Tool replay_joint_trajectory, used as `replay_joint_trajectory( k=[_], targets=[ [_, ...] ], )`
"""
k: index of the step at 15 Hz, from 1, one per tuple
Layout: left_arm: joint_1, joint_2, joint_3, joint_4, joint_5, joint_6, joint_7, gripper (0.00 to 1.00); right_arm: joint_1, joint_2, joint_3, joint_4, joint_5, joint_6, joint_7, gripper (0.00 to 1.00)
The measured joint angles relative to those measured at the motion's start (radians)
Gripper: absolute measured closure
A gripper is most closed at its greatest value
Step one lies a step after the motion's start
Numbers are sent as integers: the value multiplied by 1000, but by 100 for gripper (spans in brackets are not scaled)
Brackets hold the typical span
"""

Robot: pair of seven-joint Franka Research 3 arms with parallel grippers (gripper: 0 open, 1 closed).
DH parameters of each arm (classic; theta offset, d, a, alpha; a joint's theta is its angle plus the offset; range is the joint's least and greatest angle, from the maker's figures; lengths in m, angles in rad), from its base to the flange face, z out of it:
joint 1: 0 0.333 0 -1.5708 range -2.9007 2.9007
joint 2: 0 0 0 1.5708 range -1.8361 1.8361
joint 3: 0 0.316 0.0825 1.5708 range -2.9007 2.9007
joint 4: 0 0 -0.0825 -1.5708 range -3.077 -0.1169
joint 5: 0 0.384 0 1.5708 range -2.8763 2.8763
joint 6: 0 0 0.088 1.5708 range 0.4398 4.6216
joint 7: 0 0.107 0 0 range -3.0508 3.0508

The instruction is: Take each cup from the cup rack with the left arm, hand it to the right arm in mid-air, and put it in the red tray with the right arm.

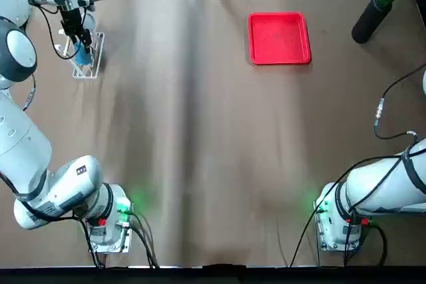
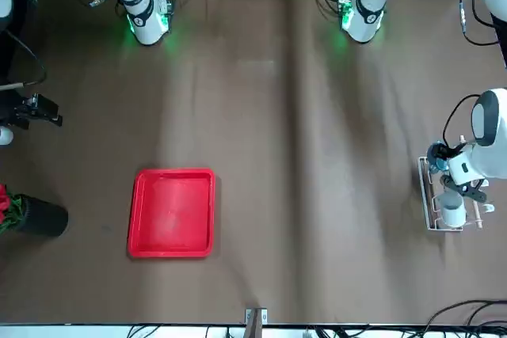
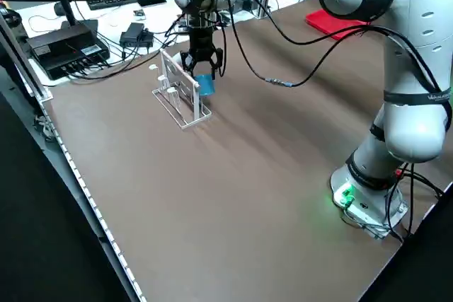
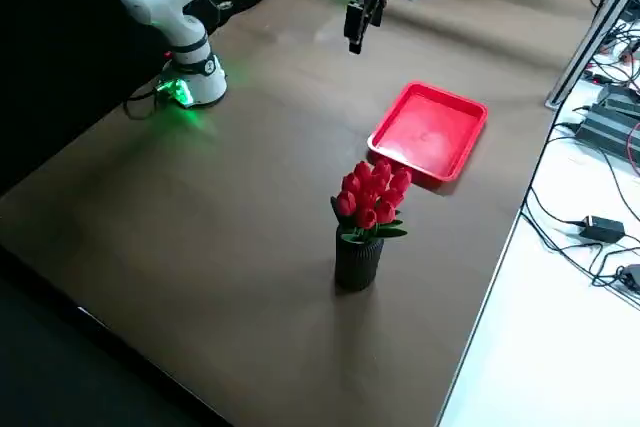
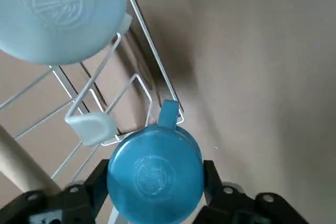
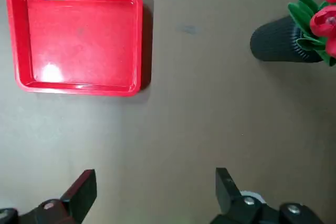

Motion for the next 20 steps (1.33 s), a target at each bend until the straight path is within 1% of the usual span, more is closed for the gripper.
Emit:
replay_joint_trajectory(
  k=[11, 13, 20],
  targets=[
    [0, 0, -4, 11, 0, -5, 0, 26, 0, 0, -1, 0, 0, 0, 0, 0],
    [1, 0, -8, 16, 0, -18, -1, 26, 0, 0, -1, 0, 0, 0, 0, 0],
    [0, -10, -35, 72, 0, -112, -2, 26, 0, 0, -1, 0, 0, 1, 0, 0]
  ],
)
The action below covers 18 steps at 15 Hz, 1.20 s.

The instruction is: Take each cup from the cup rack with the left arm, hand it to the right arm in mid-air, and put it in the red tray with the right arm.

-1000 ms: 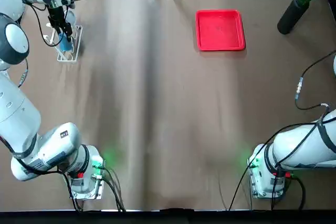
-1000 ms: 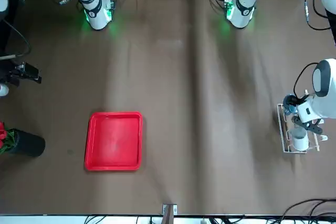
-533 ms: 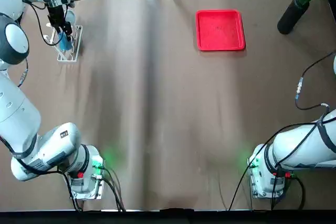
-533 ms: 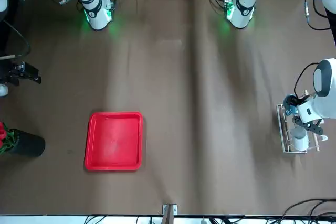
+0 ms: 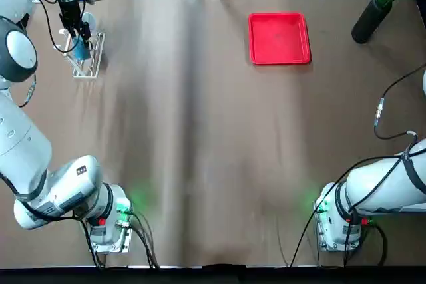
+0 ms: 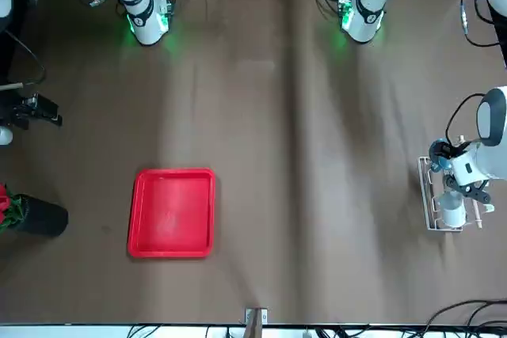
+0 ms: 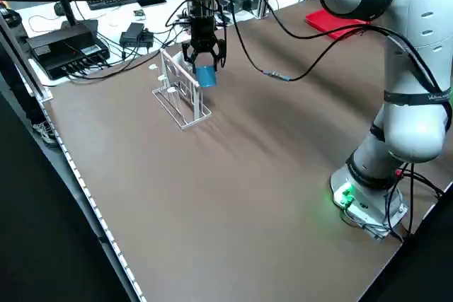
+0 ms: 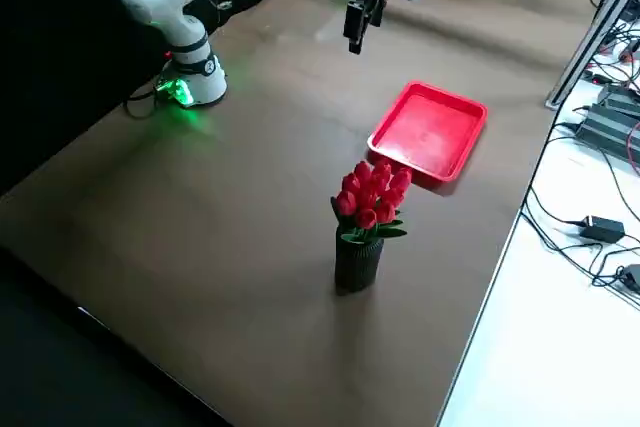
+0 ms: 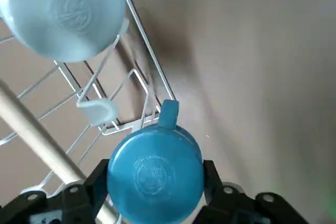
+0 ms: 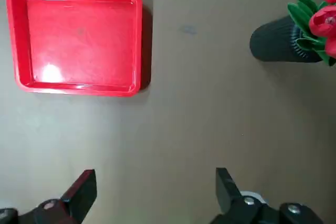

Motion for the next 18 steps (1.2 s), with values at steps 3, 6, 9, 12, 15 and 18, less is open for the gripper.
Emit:
replay_joint_trajectory(
  k=[3, 6, 9, 12, 15, 18],
  targets=[
    [0, -21, -2, 6, 0, -25, 0, 26, 0, 0, 0, 0, 0, 1, 0, 0],
    [0, -53, -17, 19, 0, -54, 0, 26, 0, 0, 0, 0, 0, 1, 0, 0],
    [1, -78, -45, 63, 0, -122, 0, 26, 0, 0, 0, 0, 0, 1, 0, 0],
    [1, -88, -74, 127, 0, -201, 0, 26, 0, 0, 0, 0, 0, 2, 0, 0],
    [2, -90, -111, 175, -25, -259, -17, 26, 0, 0, 0, 0, 0, 2, 0, 0],
    [2, -92, -128, 190, -180, -277, -90, 26, 0, 0, 0, 0, 0, 2, 0, 0]
  ],
)
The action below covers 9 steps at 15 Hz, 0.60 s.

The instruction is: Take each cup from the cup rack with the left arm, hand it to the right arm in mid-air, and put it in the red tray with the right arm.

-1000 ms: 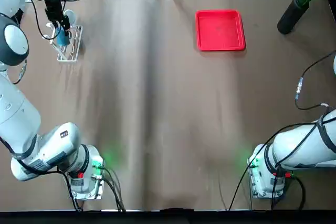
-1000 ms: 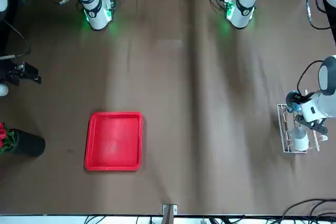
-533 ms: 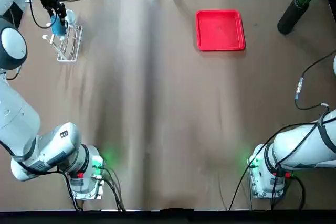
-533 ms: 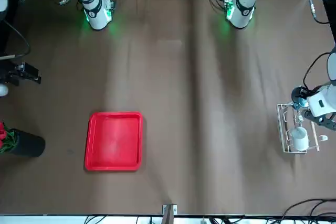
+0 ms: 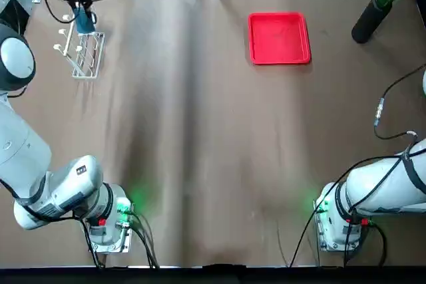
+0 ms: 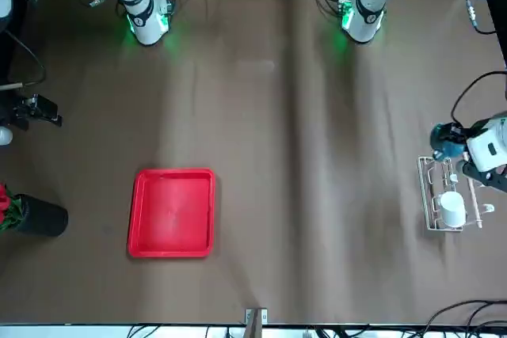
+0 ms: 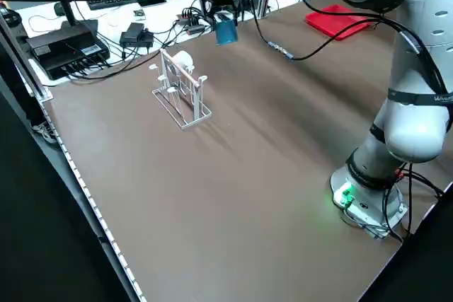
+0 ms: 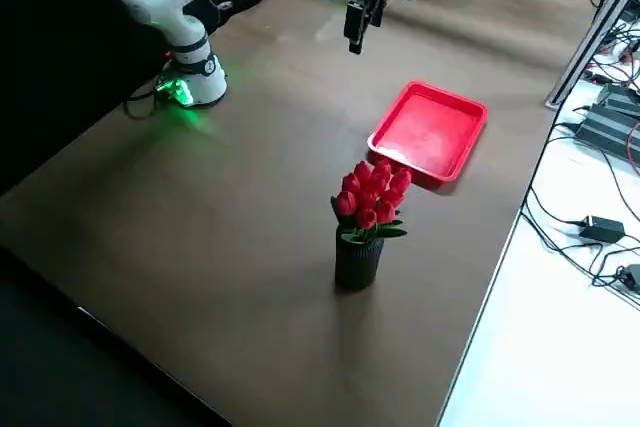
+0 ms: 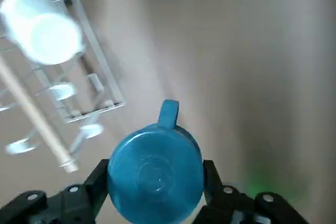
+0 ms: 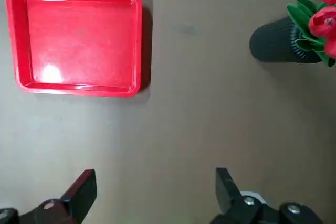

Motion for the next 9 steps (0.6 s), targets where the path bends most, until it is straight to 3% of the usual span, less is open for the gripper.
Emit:
replay_joint_trajectory(
  k=[3, 4, 9],
  targets=[
    [2, -4, -2, 3, -239, -12, -46, 26, 0, 0, 0, 0, 0, 4, 0, 0],
    [2, -5, -5, 4, -384, -23, -76, 26, 0, 0, 0, 0, 1, 15, 0, 0],
    [-10, -3, -47, 3, -670, -27, -171, 26, 24, 0, 4, 0, 59, 43, 0, 0]
  ],
)
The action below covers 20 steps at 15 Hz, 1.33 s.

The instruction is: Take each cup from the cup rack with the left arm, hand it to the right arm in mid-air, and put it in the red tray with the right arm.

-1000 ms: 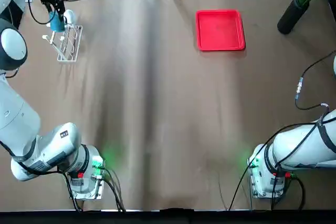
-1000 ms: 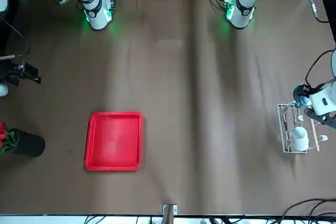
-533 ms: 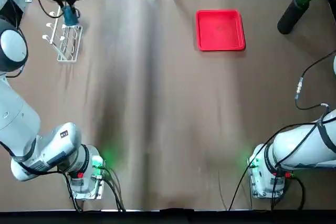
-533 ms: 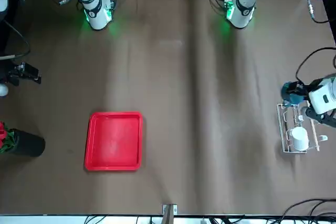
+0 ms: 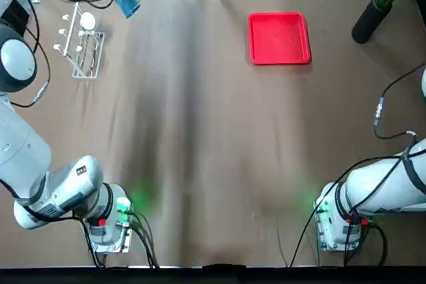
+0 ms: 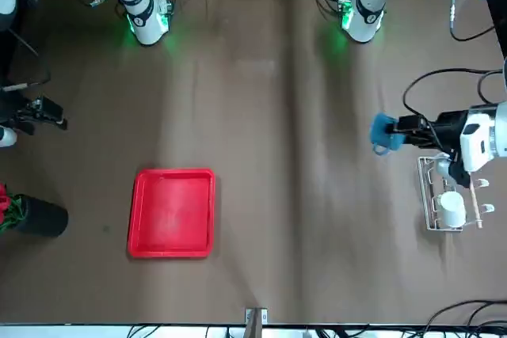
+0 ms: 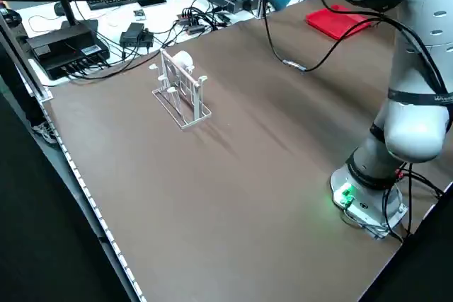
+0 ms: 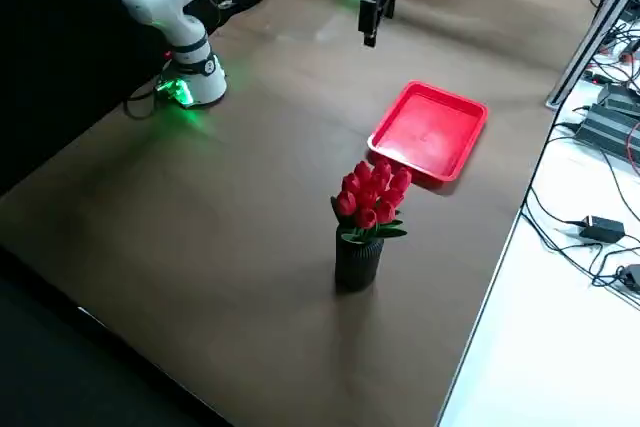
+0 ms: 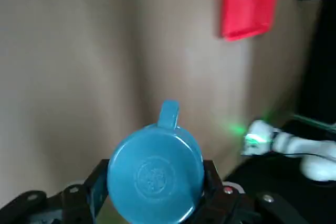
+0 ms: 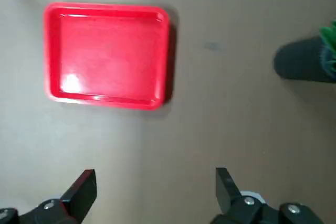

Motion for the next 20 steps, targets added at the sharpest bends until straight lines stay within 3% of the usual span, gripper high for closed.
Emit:
replay_joint_trajectory(
  k=[4, 9, 14, 17, 20],
  targets=[
    [-60, 27, -9, -2, -261, 27, -74, 26, 9, 8, 1, 0, 103, 34, 0, 0],
    [-162, 53, -12, -4, -529, 221, -83, 26, 60, 64, 4, -3, 244, 39, 0, 0],
    [-297, 72, -13, -6, -632, 480, -85, 26, 74, 91, 4, -3, 503, 48, 0, 0],
    [-418, 93, -14, -9, -651, 675, -91, 26, 78, 108, 5, -4, 732, 47, 1, 0],
    [-494, 117, -14, -9, -664, 805, -91, 26, 104, 141, 5, -7, 888, 46, 27, 0]
  ],
)
